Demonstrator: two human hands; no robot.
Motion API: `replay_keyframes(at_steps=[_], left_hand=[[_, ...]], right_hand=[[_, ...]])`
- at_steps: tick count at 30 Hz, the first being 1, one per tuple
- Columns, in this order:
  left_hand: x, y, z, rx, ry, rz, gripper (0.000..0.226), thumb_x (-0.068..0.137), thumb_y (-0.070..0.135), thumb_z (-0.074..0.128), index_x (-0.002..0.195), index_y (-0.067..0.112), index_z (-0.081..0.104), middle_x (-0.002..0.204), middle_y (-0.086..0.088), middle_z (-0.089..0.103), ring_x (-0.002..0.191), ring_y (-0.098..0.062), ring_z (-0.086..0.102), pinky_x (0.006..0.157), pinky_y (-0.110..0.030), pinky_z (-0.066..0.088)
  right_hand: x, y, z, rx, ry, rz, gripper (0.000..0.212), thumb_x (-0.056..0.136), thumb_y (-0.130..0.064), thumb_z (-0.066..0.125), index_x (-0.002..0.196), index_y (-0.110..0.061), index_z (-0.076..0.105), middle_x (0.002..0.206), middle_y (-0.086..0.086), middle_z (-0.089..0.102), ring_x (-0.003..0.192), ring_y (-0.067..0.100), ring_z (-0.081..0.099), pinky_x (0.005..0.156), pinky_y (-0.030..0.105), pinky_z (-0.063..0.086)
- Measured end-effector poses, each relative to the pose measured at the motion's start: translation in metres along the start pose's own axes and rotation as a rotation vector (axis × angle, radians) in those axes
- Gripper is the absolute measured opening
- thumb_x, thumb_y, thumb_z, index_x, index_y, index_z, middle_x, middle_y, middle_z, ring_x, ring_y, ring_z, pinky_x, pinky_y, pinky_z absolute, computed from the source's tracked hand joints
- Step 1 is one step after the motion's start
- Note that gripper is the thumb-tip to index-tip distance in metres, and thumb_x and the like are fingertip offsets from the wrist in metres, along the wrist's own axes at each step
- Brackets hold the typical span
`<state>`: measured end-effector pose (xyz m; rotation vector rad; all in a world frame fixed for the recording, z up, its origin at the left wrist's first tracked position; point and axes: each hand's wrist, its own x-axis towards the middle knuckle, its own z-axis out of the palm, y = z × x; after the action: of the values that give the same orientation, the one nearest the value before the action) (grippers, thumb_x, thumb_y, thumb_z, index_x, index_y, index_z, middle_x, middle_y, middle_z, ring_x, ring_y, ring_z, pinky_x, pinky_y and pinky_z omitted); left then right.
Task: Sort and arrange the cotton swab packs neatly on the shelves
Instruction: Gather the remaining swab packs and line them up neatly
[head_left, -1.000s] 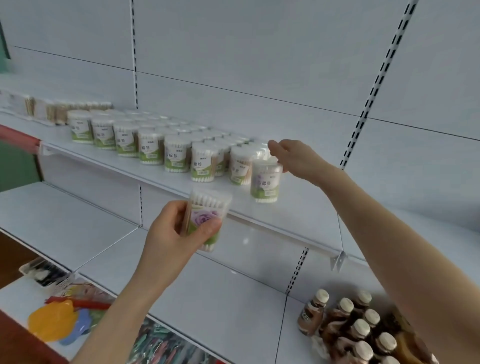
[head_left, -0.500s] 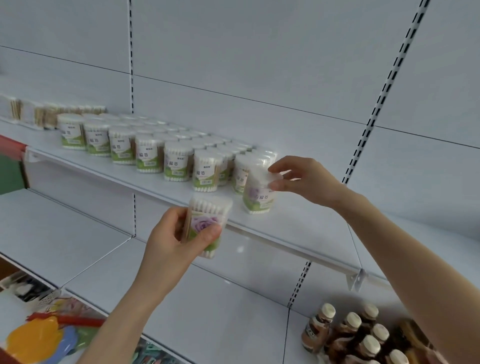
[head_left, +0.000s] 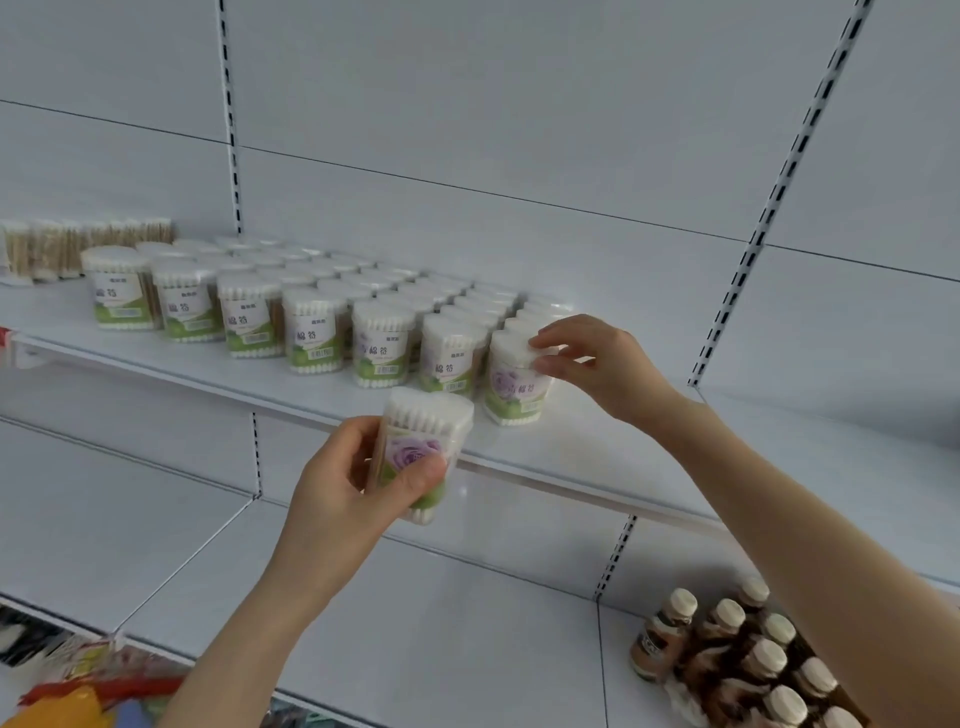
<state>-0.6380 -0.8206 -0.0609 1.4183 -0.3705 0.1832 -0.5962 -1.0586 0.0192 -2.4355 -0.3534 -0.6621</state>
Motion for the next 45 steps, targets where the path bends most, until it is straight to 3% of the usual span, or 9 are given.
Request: replay_keyframes(at_steps=[10,13,17,20,27,32,35,40,45], left_hand=[[0.008,-0.008,-0.01,-0.194,-0.222,-0.093,0.045,0.062,0.038,0.071,0.101,0.016,0.064,0.092,0.005,0.072,0.088,-0.007,0.067,0.069,-0.017,0.053],[0.011,-0.001,-0.002,-0.222,-0.251,-0.058,0.052,0.059,0.041,0.079,0.102,0.016,0.062,0.091,0.01,0.072,0.088,-0.002,0.066,0.071,-0.015,0.052],[0.02,0.005,0.012,-0.184,-0.289,0.005,0.04,0.068,0.039,0.072,0.101,0.019,0.061,0.09,0.011,0.071,0.086,-0.001,0.064,0.07,-0.017,0.051],[0.023,0.005,0.022,-0.139,-0.335,0.078,0.036,0.067,0.039,0.067,0.097,0.021,0.06,0.087,0.01,0.069,0.081,-0.002,0.063,0.068,-0.017,0.051],[0.03,0.01,0.037,-0.115,-0.409,0.145,0.032,0.068,0.036,0.063,0.096,0.021,0.058,0.091,0.001,0.066,0.076,0.002,0.061,0.065,-0.014,0.05],[0.04,0.003,0.042,0.123,-0.313,0.293,0.032,0.075,0.045,0.054,0.102,0.028,0.059,0.096,0.009,0.063,0.087,0.007,0.06,0.073,-0.008,0.047],[0.054,-0.014,0.045,0.395,-0.23,0.454,0.041,0.088,0.035,0.057,0.12,0.009,0.059,0.108,0.0,0.06,0.101,-0.015,0.058,0.085,-0.025,0.045],[0.058,-0.028,0.057,0.63,-0.177,0.62,0.054,0.084,0.043,0.044,0.112,0.0,0.062,0.101,-0.015,0.062,0.089,-0.032,0.062,0.07,-0.031,0.049],[0.06,-0.031,0.061,0.738,-0.075,0.686,0.046,0.085,0.038,0.044,0.106,0.003,0.065,0.094,-0.009,0.063,0.083,-0.02,0.06,0.056,-0.028,0.052]], right_hand=[[-0.032,-0.028,0.0,-0.003,0.237,0.181,0.018,0.087,-0.018,0.062,0.106,-0.017,0.064,0.097,-0.008,0.061,0.083,0.001,0.058,0.077,0.015,0.047],[-0.045,-0.051,-0.002,0.138,0.148,0.148,0.009,0.089,-0.018,0.06,0.088,-0.026,0.065,0.081,-0.014,0.065,0.078,0.0,0.062,0.075,0.018,0.049],[-0.052,-0.078,-0.005,0.297,0.057,0.13,0.017,0.079,-0.038,0.058,0.092,-0.028,0.063,0.089,-0.003,0.068,0.085,0.012,0.066,0.076,0.026,0.053],[-0.057,-0.085,-0.003,0.267,0.016,0.144,0.036,0.067,-0.051,0.06,0.096,-0.031,0.063,0.093,-0.007,0.068,0.086,0.009,0.065,0.079,0.029,0.055],[-0.065,-0.083,-0.008,0.22,0.014,0.199,0.038,0.058,-0.051,0.066,0.094,-0.037,0.063,0.099,-0.014,0.066,0.093,0.013,0.066,0.085,0.026,0.052],[-0.061,-0.066,-0.027,0.187,0.176,0.286,0.028,0.064,-0.04,0.072,0.09,-0.033,0.065,0.093,-0.006,0.067,0.091,0.018,0.066,0.09,0.038,0.052],[-0.051,-0.036,-0.049,0.128,0.304,0.371,0.023,0.074,-0.029,0.074,0.094,-0.029,0.065,0.097,0.002,0.065,0.091,0.023,0.063,0.092,0.046,0.049],[-0.029,0.013,-0.062,0.062,0.299,0.443,0.034,0.079,-0.026,0.072,0.11,-0.016,0.062,0.1,-0.003,0.058,0.094,0.019,0.057,0.093,0.036,0.048],[0.011,0.061,-0.065,0.033,0.268,0.471,0.038,0.078,-0.029,0.073,0.112,-0.015,0.062,0.113,0.001,0.058,0.111,0.02,0.052,0.096,0.034,0.042]])
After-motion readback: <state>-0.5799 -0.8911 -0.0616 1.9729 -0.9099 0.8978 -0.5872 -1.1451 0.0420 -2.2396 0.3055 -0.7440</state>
